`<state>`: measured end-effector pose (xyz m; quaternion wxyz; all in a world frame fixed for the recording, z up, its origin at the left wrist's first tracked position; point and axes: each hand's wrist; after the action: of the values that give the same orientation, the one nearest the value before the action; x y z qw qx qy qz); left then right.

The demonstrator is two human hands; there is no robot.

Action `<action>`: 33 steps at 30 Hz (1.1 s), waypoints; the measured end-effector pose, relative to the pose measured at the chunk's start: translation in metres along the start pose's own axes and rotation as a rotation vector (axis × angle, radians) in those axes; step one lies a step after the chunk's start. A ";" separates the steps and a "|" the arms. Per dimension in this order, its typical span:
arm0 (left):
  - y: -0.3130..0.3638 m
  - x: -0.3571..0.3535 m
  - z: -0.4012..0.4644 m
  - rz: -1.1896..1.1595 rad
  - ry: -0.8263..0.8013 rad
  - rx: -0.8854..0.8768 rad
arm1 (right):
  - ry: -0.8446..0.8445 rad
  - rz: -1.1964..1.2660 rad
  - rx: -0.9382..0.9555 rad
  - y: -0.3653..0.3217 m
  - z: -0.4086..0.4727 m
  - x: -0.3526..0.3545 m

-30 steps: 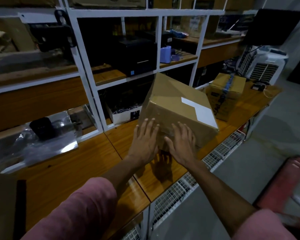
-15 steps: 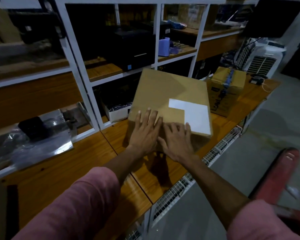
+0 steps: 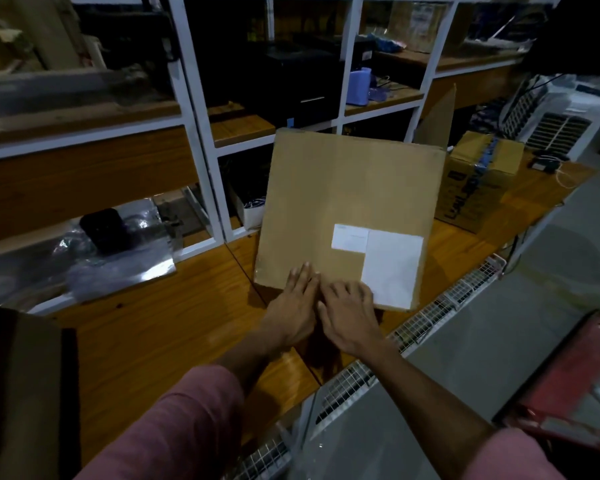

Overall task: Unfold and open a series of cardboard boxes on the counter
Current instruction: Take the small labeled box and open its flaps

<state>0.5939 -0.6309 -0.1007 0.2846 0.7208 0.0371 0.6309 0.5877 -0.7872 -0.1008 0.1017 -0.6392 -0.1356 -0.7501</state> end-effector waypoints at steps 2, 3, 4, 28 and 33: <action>-0.002 -0.019 -0.024 -0.131 -0.003 0.079 | -0.087 0.095 -0.026 0.004 -0.013 -0.008; -0.001 -0.025 -0.034 -0.132 0.020 0.108 | -0.073 0.106 -0.059 0.008 -0.018 -0.010; 0.000 -0.029 -0.041 -0.102 0.055 0.127 | -0.040 0.098 -0.098 0.013 -0.020 -0.009; 0.027 0.049 -0.013 -0.135 0.731 0.150 | 0.509 0.116 -0.445 0.076 -0.006 0.052; 0.031 0.056 -0.002 -0.115 0.757 0.253 | 0.729 0.085 -0.329 0.099 0.008 0.064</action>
<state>0.5935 -0.6332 -0.0366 0.1949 0.4636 0.2569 0.8253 0.6172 -0.8765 -0.0291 0.0702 -0.3441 0.0578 -0.9345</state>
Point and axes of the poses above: each hand's wrist, its own z-axis towards the middle knuckle, its own x-axis out of the back of the hand, y = z × x, and after that the axes turned 12 degrees about -z, right-handed
